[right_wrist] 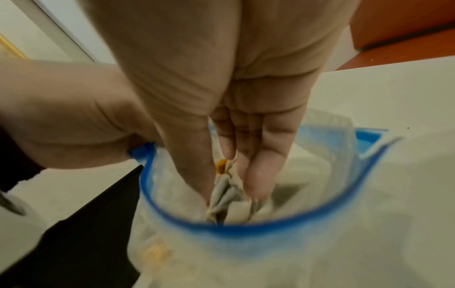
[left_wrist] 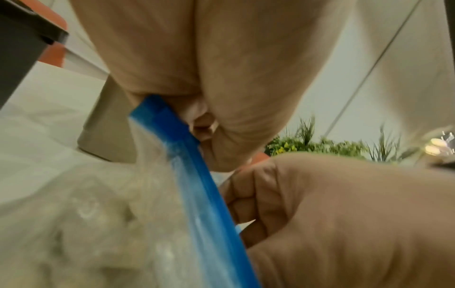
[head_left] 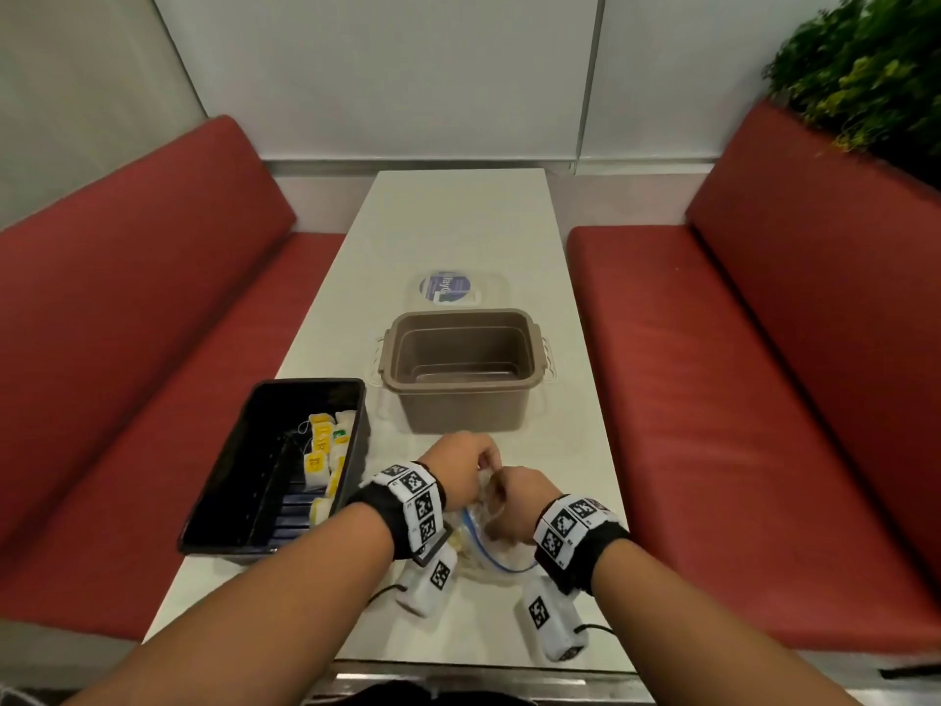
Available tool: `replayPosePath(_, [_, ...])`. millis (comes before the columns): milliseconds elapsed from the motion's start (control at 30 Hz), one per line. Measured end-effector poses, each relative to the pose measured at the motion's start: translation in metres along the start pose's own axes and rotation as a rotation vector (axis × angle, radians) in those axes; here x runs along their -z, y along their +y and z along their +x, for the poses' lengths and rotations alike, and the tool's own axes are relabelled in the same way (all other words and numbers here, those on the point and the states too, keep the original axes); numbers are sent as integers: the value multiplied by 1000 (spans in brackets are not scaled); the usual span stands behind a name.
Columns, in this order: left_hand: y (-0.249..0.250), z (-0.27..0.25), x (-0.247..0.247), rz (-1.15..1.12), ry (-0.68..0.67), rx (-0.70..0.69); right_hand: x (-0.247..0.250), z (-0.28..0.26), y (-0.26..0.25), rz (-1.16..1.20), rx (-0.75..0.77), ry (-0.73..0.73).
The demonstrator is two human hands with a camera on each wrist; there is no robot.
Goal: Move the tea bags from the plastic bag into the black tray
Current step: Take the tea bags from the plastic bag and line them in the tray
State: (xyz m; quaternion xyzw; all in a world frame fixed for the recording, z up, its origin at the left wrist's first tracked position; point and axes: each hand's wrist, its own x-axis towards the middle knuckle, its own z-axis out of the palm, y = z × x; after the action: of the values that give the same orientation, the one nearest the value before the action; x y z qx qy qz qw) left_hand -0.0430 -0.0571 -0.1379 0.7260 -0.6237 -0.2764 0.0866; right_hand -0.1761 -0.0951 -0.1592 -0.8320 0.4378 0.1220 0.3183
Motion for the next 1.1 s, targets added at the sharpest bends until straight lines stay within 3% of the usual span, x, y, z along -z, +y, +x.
replayPosePath(100, [-2,-4,5,-39,100,41,-2,-2,2,14,42,68])
replayPosePath(200, [-8,-8,-5,164,61,275,-11,-1,4,5,33,81])
replayPosePath(300, [-8,-11,-21,97,-11,475,-22,0,1,12,55,99])
replayPosePath(433, [-14,-10,-27,-65,21,379,-28,0,-1,-11,116,89])
replayPosePath(533, [-26,-9,-25,-283,40,293,-27,0,9,52,48,132])
replayPosePath(633, [-35,-9,-27,-337,123,263,-24,1,14,62,32,150])
replayPosePath(733, [-35,-14,-23,-149,198,318,-18,3,15,62,26,149])
replayPosePath(867, [-38,-18,-19,142,188,310,-17,7,19,147,31,170])
replayPosePath(967, [-36,-15,-15,340,157,217,-15,8,18,187,54,199])
replayPosePath(1100, [-29,-11,-10,362,88,66,-6,6,13,261,83,198])
